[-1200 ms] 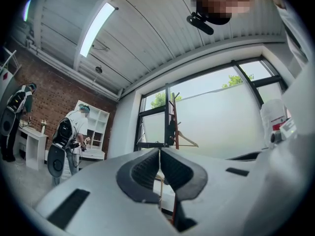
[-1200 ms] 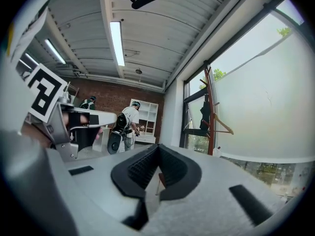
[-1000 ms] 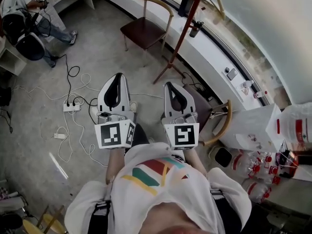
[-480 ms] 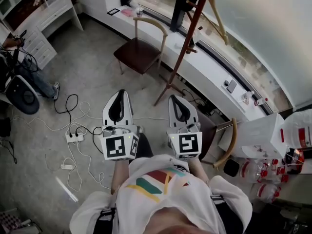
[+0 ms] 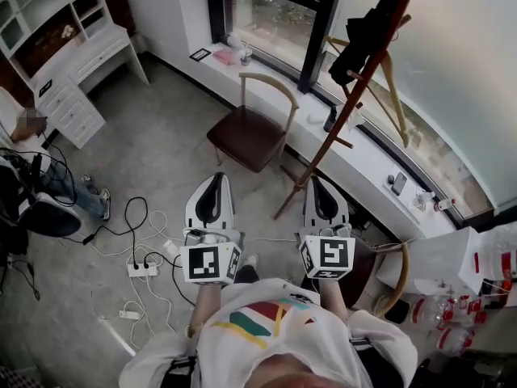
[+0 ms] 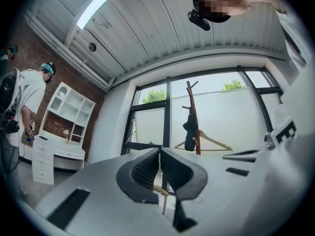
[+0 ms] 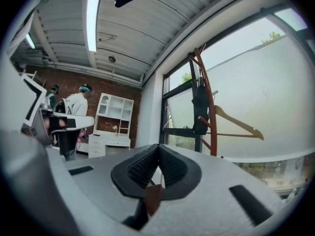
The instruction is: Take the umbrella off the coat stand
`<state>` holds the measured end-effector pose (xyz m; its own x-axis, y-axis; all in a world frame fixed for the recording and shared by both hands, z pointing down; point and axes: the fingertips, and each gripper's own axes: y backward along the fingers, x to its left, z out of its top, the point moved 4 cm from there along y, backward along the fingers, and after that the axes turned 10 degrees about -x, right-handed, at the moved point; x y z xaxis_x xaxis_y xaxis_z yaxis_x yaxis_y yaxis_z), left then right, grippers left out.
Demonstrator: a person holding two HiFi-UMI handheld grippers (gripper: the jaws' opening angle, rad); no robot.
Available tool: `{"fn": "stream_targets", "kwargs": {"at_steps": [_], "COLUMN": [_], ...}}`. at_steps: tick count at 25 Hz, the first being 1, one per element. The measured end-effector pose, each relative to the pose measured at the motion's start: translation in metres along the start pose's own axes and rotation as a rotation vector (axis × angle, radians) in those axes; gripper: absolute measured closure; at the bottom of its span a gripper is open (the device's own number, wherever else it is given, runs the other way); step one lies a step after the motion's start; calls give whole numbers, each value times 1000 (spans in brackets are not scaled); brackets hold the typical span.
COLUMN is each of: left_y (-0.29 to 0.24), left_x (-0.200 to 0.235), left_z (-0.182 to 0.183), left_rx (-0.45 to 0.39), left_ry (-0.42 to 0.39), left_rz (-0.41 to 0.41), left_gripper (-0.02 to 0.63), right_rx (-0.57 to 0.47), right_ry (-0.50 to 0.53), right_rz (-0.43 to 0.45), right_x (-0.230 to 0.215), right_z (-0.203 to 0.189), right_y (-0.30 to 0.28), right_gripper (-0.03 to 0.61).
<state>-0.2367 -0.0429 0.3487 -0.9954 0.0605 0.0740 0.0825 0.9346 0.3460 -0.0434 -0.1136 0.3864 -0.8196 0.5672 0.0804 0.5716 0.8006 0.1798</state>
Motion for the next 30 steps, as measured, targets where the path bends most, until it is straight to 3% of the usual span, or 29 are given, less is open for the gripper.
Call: {"fn": "stream_targets", "kwargs": {"at_steps": [4,11,21,30], "left_y": [-36,-73,-89,-113], "left_x": [30,66,60,16], "left_z": [-5,-38,-45,-50], "left_rx": [7,24,49,19], "left_ry": [-5,-5,8,21], "left_rz": [-39,-52,-67,-110], "left_gripper": [604,604,604,604], "right_rx": [-12,-31,-42,-61], "right_ry": [-73,-36,-69,-62], "right_rz": [-29,9,-3,-4], "right_x": [3,16,15,-17], "right_z": [4,10,2,4], "right_y": [-38,-83,-104,-101], "right_gripper": [578,578,578,578]}}
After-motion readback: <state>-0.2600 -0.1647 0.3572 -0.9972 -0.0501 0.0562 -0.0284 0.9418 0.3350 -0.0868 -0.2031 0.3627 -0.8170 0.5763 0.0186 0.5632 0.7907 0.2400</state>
